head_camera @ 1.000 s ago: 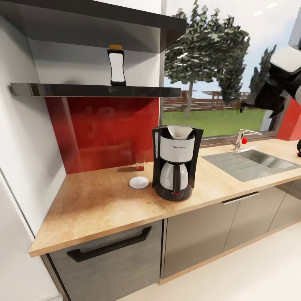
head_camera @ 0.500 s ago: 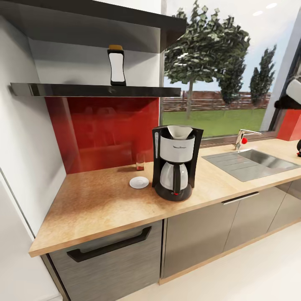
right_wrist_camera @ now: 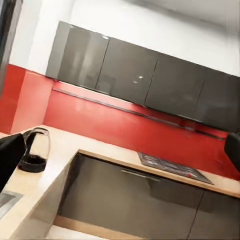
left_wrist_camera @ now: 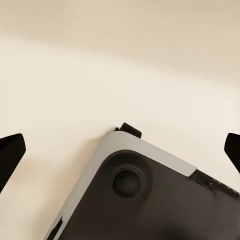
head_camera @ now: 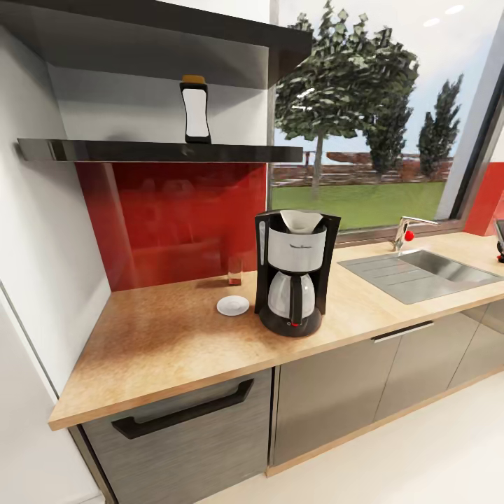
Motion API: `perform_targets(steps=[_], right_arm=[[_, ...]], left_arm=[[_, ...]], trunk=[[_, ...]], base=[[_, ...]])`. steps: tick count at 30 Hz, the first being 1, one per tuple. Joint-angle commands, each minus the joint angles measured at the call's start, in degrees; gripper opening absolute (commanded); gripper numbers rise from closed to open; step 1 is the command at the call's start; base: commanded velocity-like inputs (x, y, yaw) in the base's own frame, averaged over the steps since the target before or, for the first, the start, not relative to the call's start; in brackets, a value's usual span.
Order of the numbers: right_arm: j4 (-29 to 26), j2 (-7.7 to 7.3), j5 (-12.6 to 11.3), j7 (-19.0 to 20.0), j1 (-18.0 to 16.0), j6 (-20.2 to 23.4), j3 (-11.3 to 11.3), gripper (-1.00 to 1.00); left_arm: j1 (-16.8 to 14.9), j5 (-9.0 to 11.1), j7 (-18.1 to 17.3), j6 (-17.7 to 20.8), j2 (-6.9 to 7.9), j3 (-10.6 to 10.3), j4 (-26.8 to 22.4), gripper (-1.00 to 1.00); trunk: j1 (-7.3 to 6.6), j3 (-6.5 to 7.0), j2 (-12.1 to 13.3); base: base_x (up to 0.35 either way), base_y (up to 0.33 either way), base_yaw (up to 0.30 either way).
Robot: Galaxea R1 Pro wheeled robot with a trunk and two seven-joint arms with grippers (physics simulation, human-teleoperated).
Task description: Set up a coffee station on the kitchen countertop: keep the coffee maker on the countertop, move the bottle of coffee from the kitchen shelf to the counter next to the coffee maker, place a paper coffee filter on top of the coffee maker, put the saucer next to the coffee maker with the coffee cup on the saucer, and place the electric kettle next to the coffee maker.
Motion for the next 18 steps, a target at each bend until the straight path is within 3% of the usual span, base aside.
perform_targets(steps=[1,4,5,6,7,8,9,13,14,16,18], right_arm=[[-2.27,0.04,0.97,-0.78,1.72,-0.38,0.53,1.00],[-9.74,0.14,1.72,-1.60,8.18,-2.99,1.94,1.00],[-15.89,0.22,2.05,-1.13,13.26,-4.92,2.71,1.00],[-19.34,0.34,2.14,-0.33,15.82,-5.81,3.12,1.00],[-26.59,0.81,2.28,3.01,21.03,-7.16,3.79,1.00],[-30.17,1.17,2.29,5.58,23.62,-7.64,4.02,1.00],[-37.03,2.15,2.31,12.14,28.69,-8.28,4.33,1.00],[-49.00,4.16,2.01,27.88,36.98,-8.67,4.47,1.00],[-53.18,5.25,1.62,34.63,39.73,-8.74,4.41,1.00],[-56.42,6.63,1.24,40.25,41.92,-8.74,4.27,1.00],[-62.58,10.45,0.81,47.91,46.33,-8.80,2.22,1.00]], left_arm=[[0.02,0.55,0.05,-0.07,0.01,-0.30,-0.09,1.00],[0.02,0.53,0.04,-0.07,0.01,-0.33,-0.09,1.00],[0.02,0.53,0.04,-0.09,0.02,-0.34,-0.09,1.00],[0.02,0.53,0.04,-0.09,0.02,-0.34,-0.09,1.00],[0.02,0.53,0.04,-0.10,-0.01,-0.35,-0.09,1.00],[0.02,0.53,0.04,-0.09,-0.02,-0.35,-0.09,1.00],[0.02,0.52,0.04,-0.10,0.00,-0.35,-0.09,1.00],[0.02,0.52,0.04,-0.09,-0.02,-0.39,-0.09,1.00],[0.02,0.52,0.04,-0.08,-0.03,-0.41,-0.09,1.00],[0.02,0.52,0.04,-0.08,-0.04,-0.42,-0.09,1.00],[0.02,0.52,0.04,-0.08,-0.05,-0.43,-0.09,1.00]], trunk=[[0.00,-0.05,-0.04],[0.00,-0.05,-0.04],[0.00,-0.05,-0.04],[0.00,-0.05,-0.04],[0.00,-0.05,-0.04],[0.00,-0.05,-0.04],[0.00,-0.05,-0.04],[0.00,-0.05,-0.04],[0.00,-0.05,-0.04],[0.00,-0.05,-0.04],[0.00,-0.05,-0.04]], base=[[0.000,0.000,0.000],[0.000,0.000,0.000],[0.000,0.000,0.000],[0.000,0.000,0.000],[0.000,0.000,0.000],[0.000,0.000,0.000],[0.000,0.000,0.000],[0.000,0.000,0.000],[0.000,0.000,0.000],[0.000,0.000,0.000],[0.000,0.000,0.000]])
